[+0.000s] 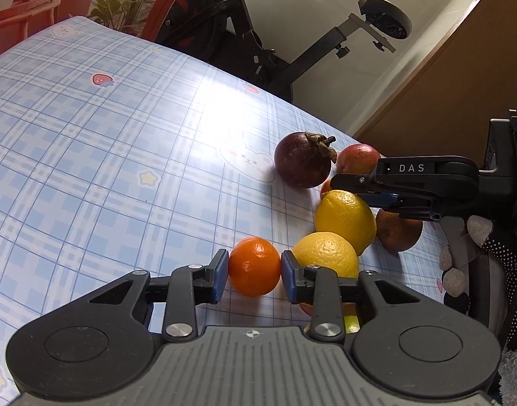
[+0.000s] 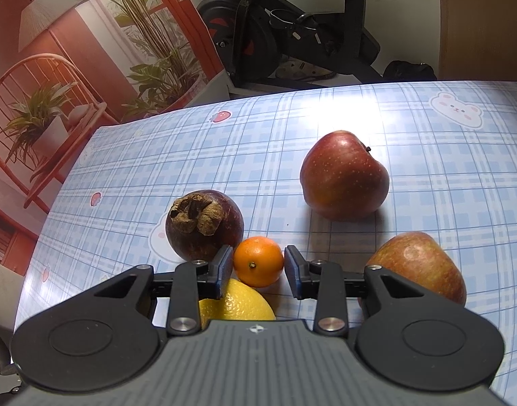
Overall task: Organize fruits
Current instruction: 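Grasp a tangerine with the right tool while the left tool grasps another tangerine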
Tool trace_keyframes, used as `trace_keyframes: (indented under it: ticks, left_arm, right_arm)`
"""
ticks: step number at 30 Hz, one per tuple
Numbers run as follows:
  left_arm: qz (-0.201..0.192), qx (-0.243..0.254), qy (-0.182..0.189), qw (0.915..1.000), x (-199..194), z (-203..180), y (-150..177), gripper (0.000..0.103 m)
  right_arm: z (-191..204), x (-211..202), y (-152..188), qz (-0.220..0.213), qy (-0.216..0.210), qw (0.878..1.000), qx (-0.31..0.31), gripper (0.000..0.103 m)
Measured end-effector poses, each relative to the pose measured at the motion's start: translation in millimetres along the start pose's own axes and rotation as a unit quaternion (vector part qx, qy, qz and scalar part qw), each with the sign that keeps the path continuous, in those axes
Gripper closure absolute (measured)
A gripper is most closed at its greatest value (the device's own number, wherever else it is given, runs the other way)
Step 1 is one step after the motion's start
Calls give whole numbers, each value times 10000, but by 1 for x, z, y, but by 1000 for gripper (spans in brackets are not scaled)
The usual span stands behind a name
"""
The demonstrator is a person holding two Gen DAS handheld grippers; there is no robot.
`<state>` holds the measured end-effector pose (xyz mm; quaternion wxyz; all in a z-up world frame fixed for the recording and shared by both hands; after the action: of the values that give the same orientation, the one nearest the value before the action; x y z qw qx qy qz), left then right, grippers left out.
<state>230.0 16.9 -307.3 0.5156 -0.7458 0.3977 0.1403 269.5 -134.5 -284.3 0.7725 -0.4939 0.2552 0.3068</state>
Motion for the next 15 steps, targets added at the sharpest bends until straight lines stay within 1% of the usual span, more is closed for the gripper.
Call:
trace_keyframes:
  ticks: [1,4,7,8,11,13,15]
  left_arm:
    - [-34,79,-100,9999,-3,2,-1,68]
    - [-42,276,-235,9993,-7,5,-2,68]
    - [-100,543,-523,9971,-12,6,-3,68]
    - [-104,584,-563,9967,-13,5,-3,67]
    - [-61,535,-568,9969,-9,6,-3,65]
    - [11,403,-566,9976,-4,9,-1,65]
    - [-11,400,-575,9975,-3,9,-1,66]
  right_arm:
    - [-1,-2,1,-10,-17,10000,25,67]
    - [-3,-6,4,0,-39,10000,18,67]
    - [-3,-8,7,7,-18,10000,-55,67]
    - [-2,-8,8,-1,-19,10000,-58,67]
    - [-2,-8,8,-14,-6,10000,-43,67]
    - [-1,-7,7,-10,1,10000,-58,67]
    - [-1,-6,7,-10,2,10000,-59,67]
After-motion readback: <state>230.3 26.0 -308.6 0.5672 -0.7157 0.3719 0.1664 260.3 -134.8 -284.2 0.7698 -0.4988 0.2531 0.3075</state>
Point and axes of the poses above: each gripper's, at about its wrist camera, not at the fingertips, and x roughly the way its jaws point, z to its left, y to its underside, the point moved 6 cm from there along x, roughly the way its jaws point, and after that the axes turned 6 degrees about -z, right-handed, at the moved point
